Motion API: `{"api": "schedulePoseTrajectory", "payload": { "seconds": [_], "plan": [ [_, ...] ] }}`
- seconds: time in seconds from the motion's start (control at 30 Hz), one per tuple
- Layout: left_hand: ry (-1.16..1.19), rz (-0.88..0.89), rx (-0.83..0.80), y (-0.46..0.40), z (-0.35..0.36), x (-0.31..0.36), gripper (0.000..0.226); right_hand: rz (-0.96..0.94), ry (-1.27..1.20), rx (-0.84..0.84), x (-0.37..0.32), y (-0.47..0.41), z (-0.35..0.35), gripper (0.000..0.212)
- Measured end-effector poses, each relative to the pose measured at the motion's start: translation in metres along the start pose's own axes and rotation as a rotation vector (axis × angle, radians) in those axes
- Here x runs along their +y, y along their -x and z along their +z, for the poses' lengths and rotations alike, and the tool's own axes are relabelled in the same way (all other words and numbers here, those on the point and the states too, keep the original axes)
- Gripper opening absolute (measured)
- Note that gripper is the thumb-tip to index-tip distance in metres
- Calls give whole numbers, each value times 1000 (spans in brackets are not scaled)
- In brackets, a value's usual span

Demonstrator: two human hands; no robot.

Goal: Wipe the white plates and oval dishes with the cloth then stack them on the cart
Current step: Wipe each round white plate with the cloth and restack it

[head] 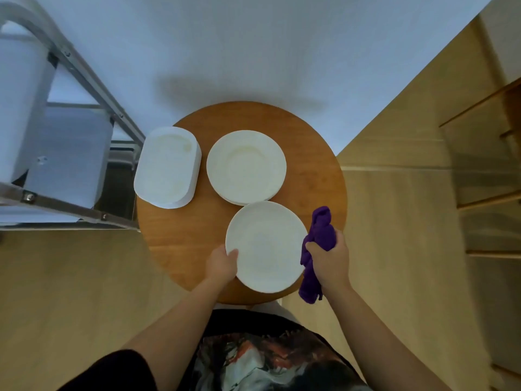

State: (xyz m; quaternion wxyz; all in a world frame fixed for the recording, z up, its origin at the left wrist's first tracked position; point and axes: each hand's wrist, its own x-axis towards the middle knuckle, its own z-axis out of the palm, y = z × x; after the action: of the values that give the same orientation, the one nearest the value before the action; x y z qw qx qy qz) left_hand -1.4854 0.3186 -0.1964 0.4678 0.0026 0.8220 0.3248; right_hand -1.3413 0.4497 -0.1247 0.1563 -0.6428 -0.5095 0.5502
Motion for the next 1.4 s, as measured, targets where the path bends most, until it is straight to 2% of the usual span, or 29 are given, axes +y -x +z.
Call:
{"api": "schedulePoseTrajectory", "payload": {
  "seconds": [0.1,0.3,0.4,0.57,0.67,0.8,1.0,1.13,1.27,1.4],
  "plan": [
    [-317,67,37,-7,0,0,32,6,20,-25,1,0,6,43],
    [-771,61,-193,-27,-12,12,55,43,22,-64,5,-4,16,45],
    [-919,85,-173,-40,-24,21,60,58,29,-78,3,-8,21,45],
    [-608,80,-25,-65,-40,45,49,94,60,-75,-3,-15,35,41],
    [-448,82,-6,-78,-40,64,42,103,79,-80,-7,-20,46,40],
    [-238,-20,7,-90,-39,81,38,82,116,-112,-19,-29,62,44],
    [-122,-77,-29,-108,-46,94,39,72,61,-146,-42,-46,84,43],
    [-50,-135,-48,-116,-51,94,29,79,45,-127,-47,-50,91,45],
    [128,-84,-54,-111,-56,95,12,107,12,-100,-44,-52,93,44],
    [251,-63,-105,-98,-66,95,13,187,-82,-40,-41,-54,91,47]
  ]
}}
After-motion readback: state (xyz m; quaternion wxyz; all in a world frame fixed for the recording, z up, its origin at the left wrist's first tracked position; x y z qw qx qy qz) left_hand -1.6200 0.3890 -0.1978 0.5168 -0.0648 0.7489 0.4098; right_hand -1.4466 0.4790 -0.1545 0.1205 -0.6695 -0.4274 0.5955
